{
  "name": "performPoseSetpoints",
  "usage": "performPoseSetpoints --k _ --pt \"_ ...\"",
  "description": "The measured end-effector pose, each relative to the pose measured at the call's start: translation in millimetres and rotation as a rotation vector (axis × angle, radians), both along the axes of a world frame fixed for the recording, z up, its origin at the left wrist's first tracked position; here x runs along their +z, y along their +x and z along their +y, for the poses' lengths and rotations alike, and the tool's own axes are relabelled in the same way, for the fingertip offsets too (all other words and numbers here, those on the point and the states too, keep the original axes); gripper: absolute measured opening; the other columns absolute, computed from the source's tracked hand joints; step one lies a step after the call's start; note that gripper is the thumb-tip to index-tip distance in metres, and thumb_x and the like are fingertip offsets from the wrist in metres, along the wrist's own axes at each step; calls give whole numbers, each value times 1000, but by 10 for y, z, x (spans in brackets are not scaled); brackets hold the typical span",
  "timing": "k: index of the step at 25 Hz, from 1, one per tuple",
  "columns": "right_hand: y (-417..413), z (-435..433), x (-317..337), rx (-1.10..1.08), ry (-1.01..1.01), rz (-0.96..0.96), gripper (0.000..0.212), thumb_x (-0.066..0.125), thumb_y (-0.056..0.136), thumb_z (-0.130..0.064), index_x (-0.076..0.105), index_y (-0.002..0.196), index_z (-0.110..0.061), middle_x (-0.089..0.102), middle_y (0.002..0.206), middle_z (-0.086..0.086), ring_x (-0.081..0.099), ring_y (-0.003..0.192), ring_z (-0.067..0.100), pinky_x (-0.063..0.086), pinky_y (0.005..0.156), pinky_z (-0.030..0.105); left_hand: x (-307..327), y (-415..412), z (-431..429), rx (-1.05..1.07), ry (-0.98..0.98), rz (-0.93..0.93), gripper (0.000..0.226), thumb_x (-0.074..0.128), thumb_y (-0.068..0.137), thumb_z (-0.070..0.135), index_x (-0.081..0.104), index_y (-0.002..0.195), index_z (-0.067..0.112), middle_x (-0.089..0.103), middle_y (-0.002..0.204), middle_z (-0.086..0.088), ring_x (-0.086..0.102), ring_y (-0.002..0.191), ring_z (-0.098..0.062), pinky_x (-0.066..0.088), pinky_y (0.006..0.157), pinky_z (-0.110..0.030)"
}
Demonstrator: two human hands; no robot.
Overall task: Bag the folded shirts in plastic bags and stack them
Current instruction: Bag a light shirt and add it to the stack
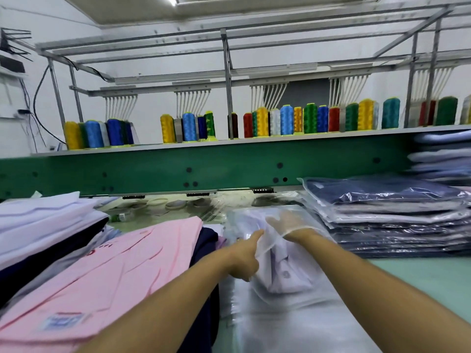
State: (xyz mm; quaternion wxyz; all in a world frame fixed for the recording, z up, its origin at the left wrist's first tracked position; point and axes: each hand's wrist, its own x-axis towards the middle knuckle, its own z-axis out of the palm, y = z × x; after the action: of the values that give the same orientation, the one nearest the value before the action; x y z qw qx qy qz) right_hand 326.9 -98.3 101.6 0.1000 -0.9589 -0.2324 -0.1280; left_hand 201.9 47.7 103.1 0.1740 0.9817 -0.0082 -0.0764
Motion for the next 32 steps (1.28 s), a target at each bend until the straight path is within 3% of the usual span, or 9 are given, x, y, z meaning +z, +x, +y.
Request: performPoseSetpoints --k 6,8,10,14,16,20,25,28,32 --pt "27 -481 -351 50 -166 54 45 50 104 -36 50 142 -13 43 149 16 35 143 33 25 117 36 -139 -16 41 40 276 125 96 61 91 16 -7 159 28 -23 161 -21 4 152 -38 31 116 -45" --pt "-40 -568 -523 30 -226 82 42 33 105 -50 52 134 -27 45 139 10 37 136 27 22 116 39 -194 -47 17 -48 379 75 93 64 90 19 2 160 19 -14 165 -14 -4 153 -32 20 122 -47" --pt "-157 -619 -659 23 -334 111 41 19 104 -51 46 130 -36 43 142 4 34 134 26 16 119 50 -282 -82 -21 -132 433 16 79 62 90 18 19 156 12 18 162 -14 18 150 -31 29 118 -46" --pt "-404 -742 -765 113 -344 289 56 13 104 -60 36 150 -39 19 166 -7 10 155 22 1 125 43 -418 -125 -115 -78 651 -30 49 52 97 27 38 141 12 53 134 -13 56 118 -34 44 84 -39" --pt "-530 -839 -717 198 -300 355 75 10 97 -71 33 156 -32 14 168 -3 6 156 19 2 126 36 -448 -137 -167 -46 799 -29 39 43 102 32 46 136 13 55 134 -11 56 119 -33 36 80 -37" --pt "-724 -956 -546 290 -270 403 37 40 106 -38 57 119 -9 54 137 10 50 126 27 36 105 32 -483 -174 -141 -31 838 -29 38 40 104 30 47 137 15 50 138 -8 50 126 -30 41 89 -41" --pt "-849 -1174 -269 402 -174 241 17 56 97 -24 62 86 -12 64 82 3 52 74 17 47 75 36 -448 -202 -175 -200 762 -169 26 47 93 -2 49 118 4 57 118 -18 60 102 -38 36 67 -39" --pt "-886 -1313 -237 357 25 12 7 66 90 -35 61 93 -32 65 75 -19 59 70 2 49 65 24 -437 -193 -138 -183 797 -178 27 43 93 -7 51 117 2 58 117 -18 61 102 -37 37 68 -38" --pt "-762 -1506 -425 210 -149 -150 29 63 89 -45 41 106 -37 45 100 -17 50 82 12 36 58 28 -400 -217 -145 -165 814 -169 26 39 96 -3 49 119 4 57 117 -18 60 103 -38 35 67 -39"
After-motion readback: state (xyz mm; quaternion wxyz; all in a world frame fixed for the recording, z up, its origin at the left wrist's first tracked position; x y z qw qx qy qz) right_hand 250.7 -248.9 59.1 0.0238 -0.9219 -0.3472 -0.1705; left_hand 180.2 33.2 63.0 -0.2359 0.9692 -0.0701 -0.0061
